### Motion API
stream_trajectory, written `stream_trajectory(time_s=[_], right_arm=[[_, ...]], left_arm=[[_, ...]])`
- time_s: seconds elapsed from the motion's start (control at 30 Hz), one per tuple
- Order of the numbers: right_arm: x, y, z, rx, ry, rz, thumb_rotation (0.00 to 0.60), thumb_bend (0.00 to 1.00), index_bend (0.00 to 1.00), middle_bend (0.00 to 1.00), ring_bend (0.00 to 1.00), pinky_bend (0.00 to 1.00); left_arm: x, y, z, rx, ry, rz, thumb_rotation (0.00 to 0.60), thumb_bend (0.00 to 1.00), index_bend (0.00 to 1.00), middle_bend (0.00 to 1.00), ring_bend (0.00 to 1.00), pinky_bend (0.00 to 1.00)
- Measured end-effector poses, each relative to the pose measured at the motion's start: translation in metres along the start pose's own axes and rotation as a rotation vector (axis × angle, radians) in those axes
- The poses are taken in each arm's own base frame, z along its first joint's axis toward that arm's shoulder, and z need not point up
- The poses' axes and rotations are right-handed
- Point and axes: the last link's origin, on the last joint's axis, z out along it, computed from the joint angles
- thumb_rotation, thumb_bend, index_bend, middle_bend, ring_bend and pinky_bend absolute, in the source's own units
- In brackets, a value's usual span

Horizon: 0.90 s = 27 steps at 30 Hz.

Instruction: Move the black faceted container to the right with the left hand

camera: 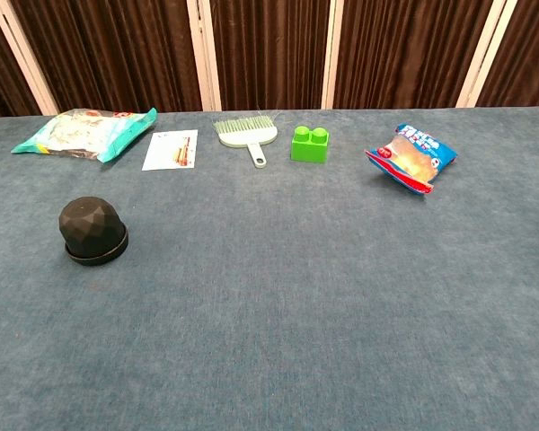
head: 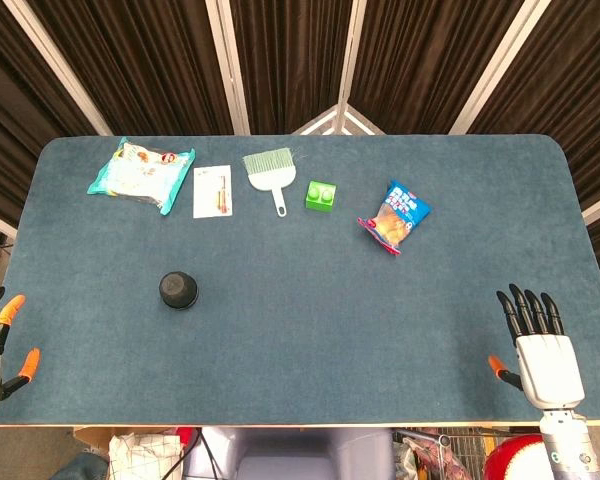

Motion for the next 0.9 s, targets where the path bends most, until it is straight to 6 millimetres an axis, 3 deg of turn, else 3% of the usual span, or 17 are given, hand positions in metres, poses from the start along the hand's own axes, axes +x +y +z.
stream_trajectory(time_s=[0.67, 0.9], right_arm=[[-0.010, 0.011, 0.009, -0.009, -0.009, 0.009, 0.600, 0.21, 0.00, 0.00, 0.01, 0.00], [-0.009, 0.007, 0.006, 0.009, -0.007, 0.022, 0.600, 0.21, 0.00, 0.00, 0.01, 0.00]], left_arm=[[-0.010, 0.005, 0.008, -0.017, -0.043, 0.006, 0.600, 0.47, 0.13, 0.00, 0.00, 0.00], [-0.008, 0.009, 0.005, -0.041, -0.033, -0.011, 0.600, 0.35, 0.10, 0.00, 0.00, 0.00]])
